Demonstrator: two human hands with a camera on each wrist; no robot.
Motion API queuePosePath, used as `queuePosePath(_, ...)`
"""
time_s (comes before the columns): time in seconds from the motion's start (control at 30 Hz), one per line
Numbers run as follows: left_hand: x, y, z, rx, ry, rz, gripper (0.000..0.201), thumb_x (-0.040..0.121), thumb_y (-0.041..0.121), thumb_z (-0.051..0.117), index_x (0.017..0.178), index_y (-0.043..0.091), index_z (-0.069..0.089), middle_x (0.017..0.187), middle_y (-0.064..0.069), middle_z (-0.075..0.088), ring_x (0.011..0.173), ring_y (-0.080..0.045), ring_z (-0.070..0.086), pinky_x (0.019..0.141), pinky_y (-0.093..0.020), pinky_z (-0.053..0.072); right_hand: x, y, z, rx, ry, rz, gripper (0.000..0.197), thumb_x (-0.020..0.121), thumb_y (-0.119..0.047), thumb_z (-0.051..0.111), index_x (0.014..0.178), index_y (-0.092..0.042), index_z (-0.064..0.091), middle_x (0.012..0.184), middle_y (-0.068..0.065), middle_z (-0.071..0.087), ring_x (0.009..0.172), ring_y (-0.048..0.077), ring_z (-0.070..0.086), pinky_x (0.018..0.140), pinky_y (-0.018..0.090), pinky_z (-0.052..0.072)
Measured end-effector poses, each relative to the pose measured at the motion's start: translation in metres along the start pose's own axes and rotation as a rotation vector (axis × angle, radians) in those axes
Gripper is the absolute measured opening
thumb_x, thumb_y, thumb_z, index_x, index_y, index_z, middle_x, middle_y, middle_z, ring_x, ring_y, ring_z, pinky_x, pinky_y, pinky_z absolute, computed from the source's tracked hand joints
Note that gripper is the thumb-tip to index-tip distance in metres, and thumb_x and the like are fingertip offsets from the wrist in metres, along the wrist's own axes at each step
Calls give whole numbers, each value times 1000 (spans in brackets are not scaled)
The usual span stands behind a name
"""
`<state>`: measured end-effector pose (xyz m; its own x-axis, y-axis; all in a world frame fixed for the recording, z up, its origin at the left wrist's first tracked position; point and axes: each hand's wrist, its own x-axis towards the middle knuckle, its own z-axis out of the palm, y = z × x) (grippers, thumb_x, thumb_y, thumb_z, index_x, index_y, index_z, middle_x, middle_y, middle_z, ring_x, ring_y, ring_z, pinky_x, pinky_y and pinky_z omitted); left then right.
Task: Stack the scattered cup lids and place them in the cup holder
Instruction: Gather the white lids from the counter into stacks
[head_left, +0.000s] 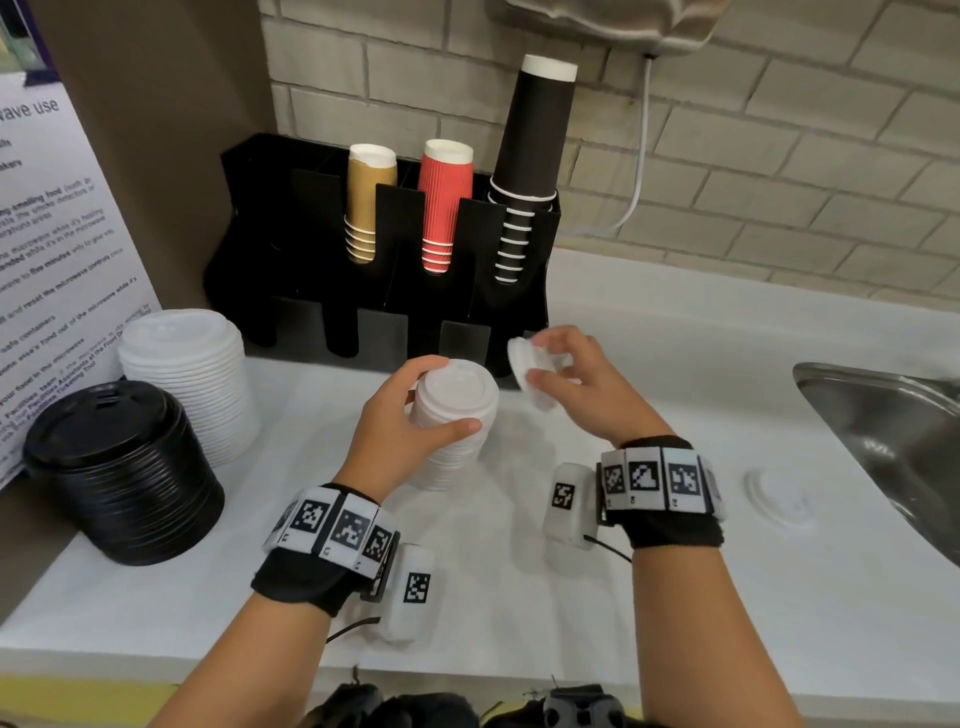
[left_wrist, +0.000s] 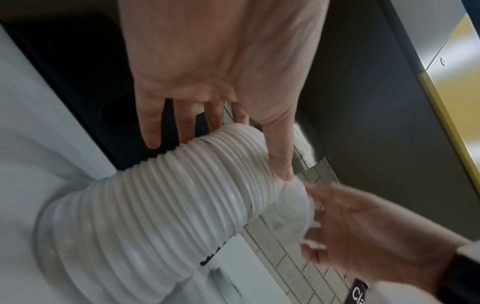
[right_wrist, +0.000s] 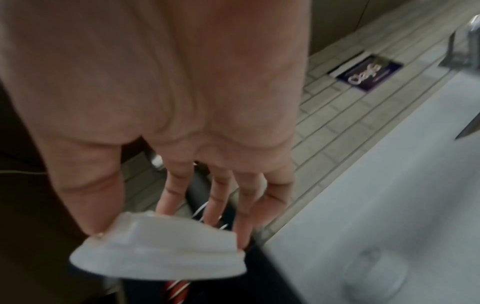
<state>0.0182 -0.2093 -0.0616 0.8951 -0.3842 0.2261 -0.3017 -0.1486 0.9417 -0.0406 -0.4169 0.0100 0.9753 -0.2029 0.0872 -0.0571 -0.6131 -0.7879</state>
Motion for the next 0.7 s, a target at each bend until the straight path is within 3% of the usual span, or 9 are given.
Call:
queuePosePath(0.1, 1, 0, 1, -3, 21, 2, 70, 67, 29, 87, 126, 36, 49, 115, 30, 52, 100, 25, 45, 76, 4, 36, -3, -17, 20, 12, -18, -157, 32, 87, -20, 66, 112, -32, 50, 119, -3, 43, 101, 6, 51, 74, 8, 42)
queuePosePath(0.2, 1, -1, 3, -14, 40, -24, 82, 63, 34, 88, 131, 39, 42, 115, 32, 51, 99, 27, 45, 74, 1, 40, -3, -24, 33, -89, -63, -192, 37, 84, -20, 70, 117, -23, 55, 120, -1, 44, 108, 14, 49, 92, 24, 44)
queuePosePath(0.33, 1, -1, 3, -26, 49, -50, 94, 58, 42, 88, 135, 41, 35, 115, 27, 52, 103, 14, 50, 71, -7, 43, -2, -32, 41, -116, -88, -193, 35, 83, -21, 70, 116, -24, 60, 122, -1, 45, 115, 17, 48, 100, 32, 43)
queuePosePath(0.47, 2, 1, 2, -34, 38, -45, 103, 48, 54, 82, 138, 38, 35, 119, 20, 54, 105, 9, 51, 70, -4, 43, 1, -39, 44, -200, -110, -201, 33, 83, -21, 69, 114, -27, 64, 121, -6, 44, 115, 13, 46, 102, 40, 40)
queuePosePath(0.57, 2, 0, 2, -22, 34, -42, 97, 56, 42, 88, 138, 37, 37, 117, 22, 54, 104, 9, 52, 70, -5, 42, 3, -42, 46, -251, -135, -192, 33, 82, -20, 68, 114, -29, 64, 121, -6, 44, 115, 15, 46, 103, 46, 38)
queuePosePath(0.7, 3, -1, 3, -20, 36, -28, 84, 63, 29, 89, 132, 38, 43, 112, 26, 56, 99, 15, 53, 71, -1, 42, 3, -43, 46, -261, -133, -190, 35, 81, -20, 69, 115, -29, 64, 122, -3, 45, 115, 16, 46, 103, 45, 38)
